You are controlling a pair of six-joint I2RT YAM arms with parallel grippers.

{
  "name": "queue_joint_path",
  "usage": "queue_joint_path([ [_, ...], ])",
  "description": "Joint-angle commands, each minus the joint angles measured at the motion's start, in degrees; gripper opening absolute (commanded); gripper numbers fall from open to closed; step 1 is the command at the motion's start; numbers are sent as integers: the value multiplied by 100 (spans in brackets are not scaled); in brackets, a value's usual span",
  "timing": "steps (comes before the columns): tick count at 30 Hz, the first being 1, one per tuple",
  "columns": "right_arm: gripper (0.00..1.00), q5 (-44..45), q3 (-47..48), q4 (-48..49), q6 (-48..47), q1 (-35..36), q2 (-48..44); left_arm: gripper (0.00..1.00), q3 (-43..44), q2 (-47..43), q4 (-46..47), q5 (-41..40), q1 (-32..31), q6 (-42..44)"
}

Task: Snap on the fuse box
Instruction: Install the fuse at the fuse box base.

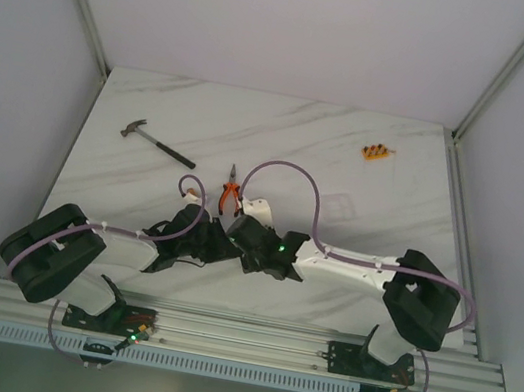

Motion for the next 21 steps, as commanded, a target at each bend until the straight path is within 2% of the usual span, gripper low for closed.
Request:
queue_joint_path([
  [1,38,61,133,-109,119,18,-322,25,-47,41,-317,-135,-25,9],
  [5,39,-93,293,-334,184,-39,-314,25,-36,73,-306,-120,-23,4],
  [13,32,-544,638,-787,314,-272,30,25,-1,89,-314,-107,-34,16],
  [21,29,-733,742,-811,278,-383,227,25,6,102,-314,-85,-34,29],
])
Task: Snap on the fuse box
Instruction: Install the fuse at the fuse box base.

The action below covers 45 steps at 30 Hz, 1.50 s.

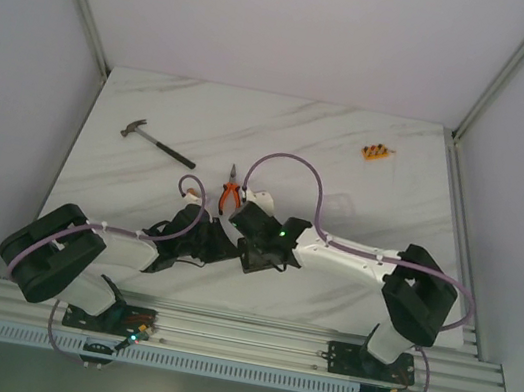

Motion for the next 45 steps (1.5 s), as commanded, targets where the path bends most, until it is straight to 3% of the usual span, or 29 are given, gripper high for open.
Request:
queue_joint_path([
  [1,29,-112,209,-147,84,-41,140,25,4,108,-315,-85,-29,35],
  [16,21,-206,297,-129,17,-82,316,25,3,152,-291,-70,-35,41],
  [26,0,-377,374,-347,-54,-87,604,25,2,170,-287,-67,-38,31],
  [37,0,-401,425,-799,-138,-16,1128,24,-1,154,-325,-100,-41,0],
  [45,0,-549,-36,-859,8,65,1088,24,-2,180,-356,-108,-39,-35],
])
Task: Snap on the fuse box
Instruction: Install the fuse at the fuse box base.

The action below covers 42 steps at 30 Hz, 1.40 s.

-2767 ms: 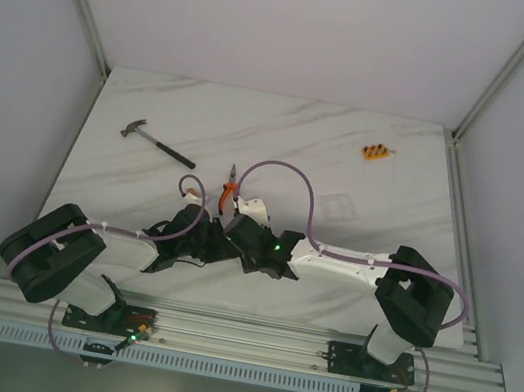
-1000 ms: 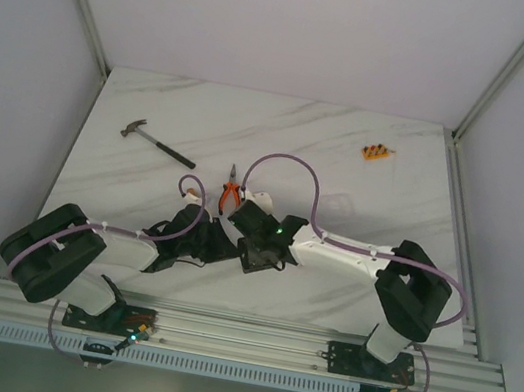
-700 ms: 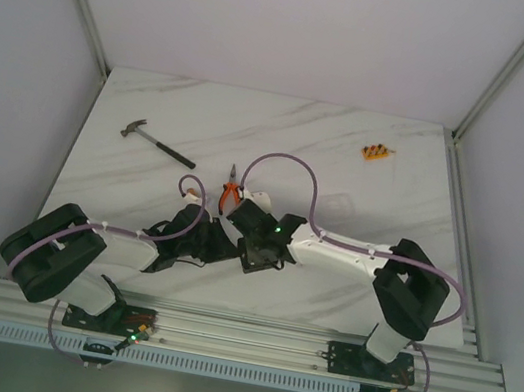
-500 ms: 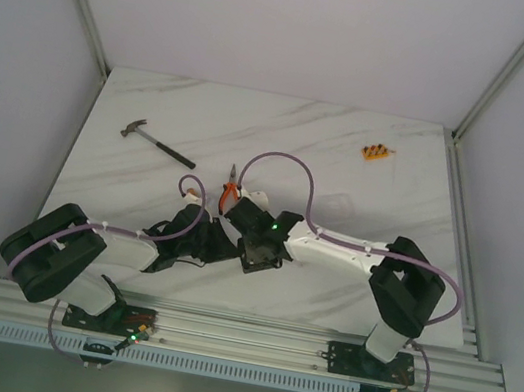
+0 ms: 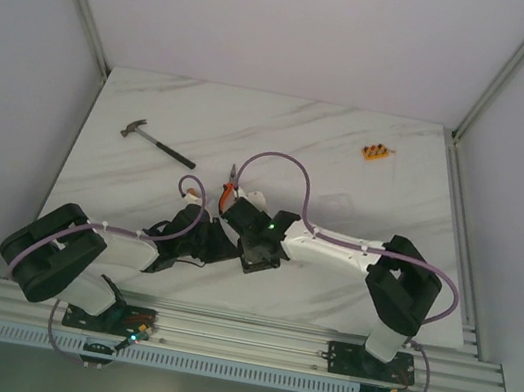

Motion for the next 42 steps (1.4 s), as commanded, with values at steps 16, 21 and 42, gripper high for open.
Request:
queue_joint_path([
  [16,0,-52,-1117,-770,226,44,458,23,8,147,-447,-125,-38,-14],
  [21,0,26,-925,-919,55,-16,471,22,25,183,-456,-111,-38,-17],
  [42,0,-408,103,-1275,-477,-73,961,22,76,205,-507,-99,-37,20],
])
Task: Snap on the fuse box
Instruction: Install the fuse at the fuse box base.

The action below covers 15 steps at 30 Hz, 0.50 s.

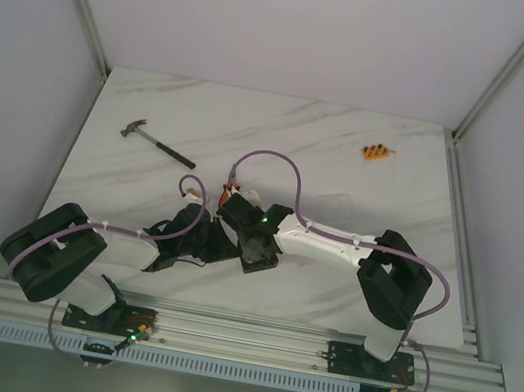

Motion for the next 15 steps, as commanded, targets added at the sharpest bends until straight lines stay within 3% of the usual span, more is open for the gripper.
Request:
queue_joint_path([
  [1,0,-426,-287,-758,-148,-22,714,22,15,189,-436,-101,-39,45],
  [15,0,-788,-1061,-602,393,223,776,21,-29,209,-377,-102,-38,-31],
])
